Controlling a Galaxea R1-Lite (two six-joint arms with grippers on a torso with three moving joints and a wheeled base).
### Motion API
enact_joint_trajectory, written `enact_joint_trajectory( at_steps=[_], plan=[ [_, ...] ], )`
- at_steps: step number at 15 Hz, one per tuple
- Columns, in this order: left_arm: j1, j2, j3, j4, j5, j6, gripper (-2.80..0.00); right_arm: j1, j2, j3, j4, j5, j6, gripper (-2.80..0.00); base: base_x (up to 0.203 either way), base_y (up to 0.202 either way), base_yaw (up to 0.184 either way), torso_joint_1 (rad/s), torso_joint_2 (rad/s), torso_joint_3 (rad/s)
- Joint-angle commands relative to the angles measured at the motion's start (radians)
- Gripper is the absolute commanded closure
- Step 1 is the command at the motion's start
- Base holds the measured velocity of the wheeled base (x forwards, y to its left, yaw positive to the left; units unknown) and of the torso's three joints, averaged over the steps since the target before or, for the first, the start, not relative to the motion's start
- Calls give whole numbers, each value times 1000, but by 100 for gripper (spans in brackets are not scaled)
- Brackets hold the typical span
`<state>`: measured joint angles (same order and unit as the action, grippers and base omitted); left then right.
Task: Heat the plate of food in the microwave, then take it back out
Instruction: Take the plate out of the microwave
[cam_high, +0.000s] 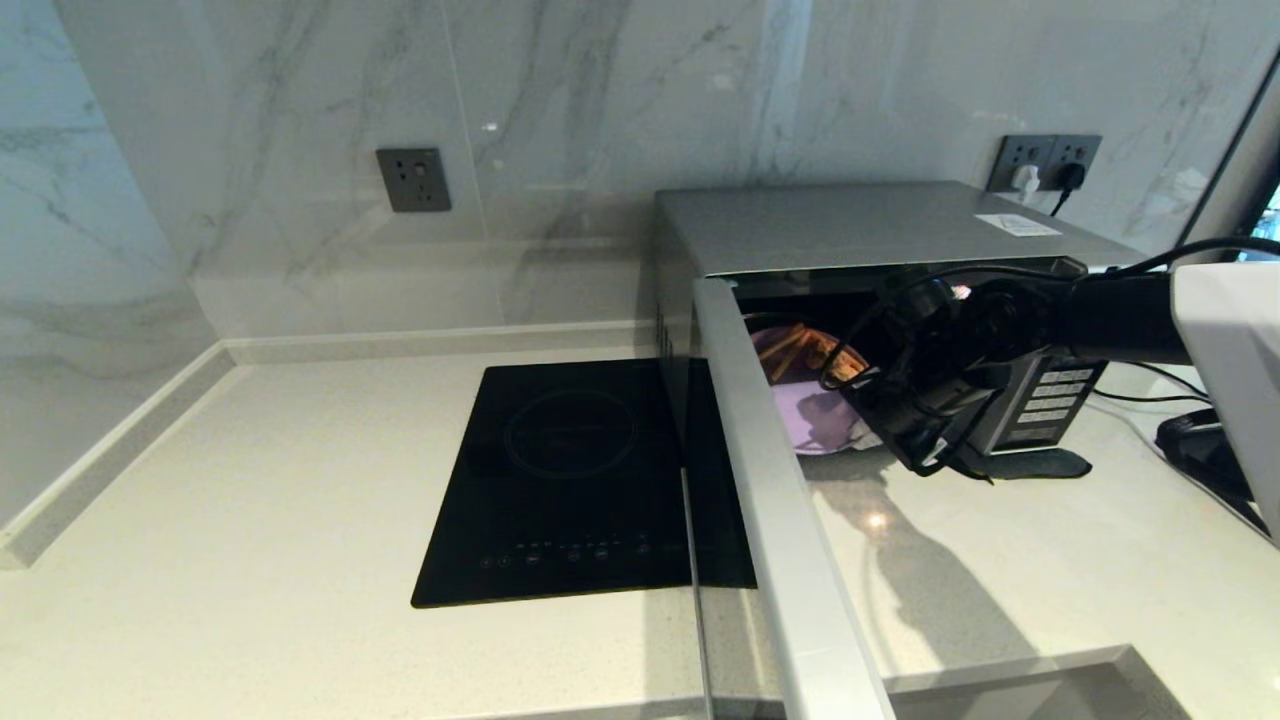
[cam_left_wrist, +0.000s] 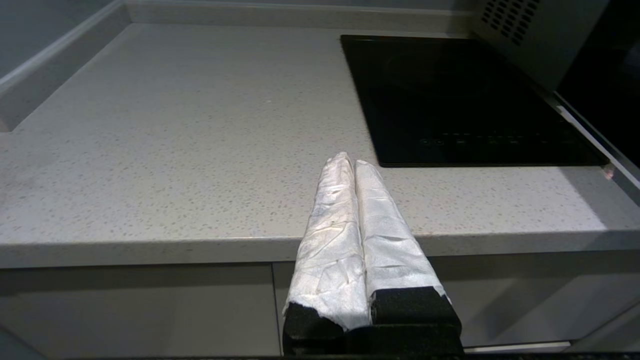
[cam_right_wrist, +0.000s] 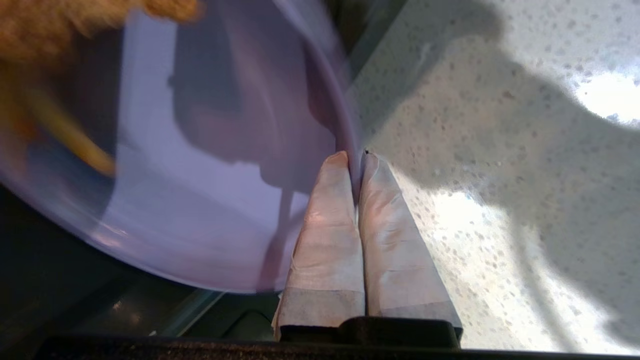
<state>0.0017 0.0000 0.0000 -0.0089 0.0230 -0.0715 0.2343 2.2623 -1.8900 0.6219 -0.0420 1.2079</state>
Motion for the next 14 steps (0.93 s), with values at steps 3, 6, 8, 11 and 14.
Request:
enact_joint_trajectory(
  at_steps=[3,6,8,11,14],
  plan=[
    [0,2,0,0,0,-1,0,0,-4,2,4,8,7,0,0,0,0,0,0,0],
    [0,2,0,0,0,-1,0,0,-20,6,5,10,7,0,0,0,0,0,0,0],
    [0,2,0,0,0,-1,0,0,-32,19,5,8,7,0,0,0,0,0,0,0],
    [0,2,0,0,0,-1,0,0,-59,30,9,7,6,0,0,0,0,0,0,0],
    [0,2,0,0,0,-1,0,-1,-104,60,9,7,6,0,0,0,0,0,0,0]
  ],
)
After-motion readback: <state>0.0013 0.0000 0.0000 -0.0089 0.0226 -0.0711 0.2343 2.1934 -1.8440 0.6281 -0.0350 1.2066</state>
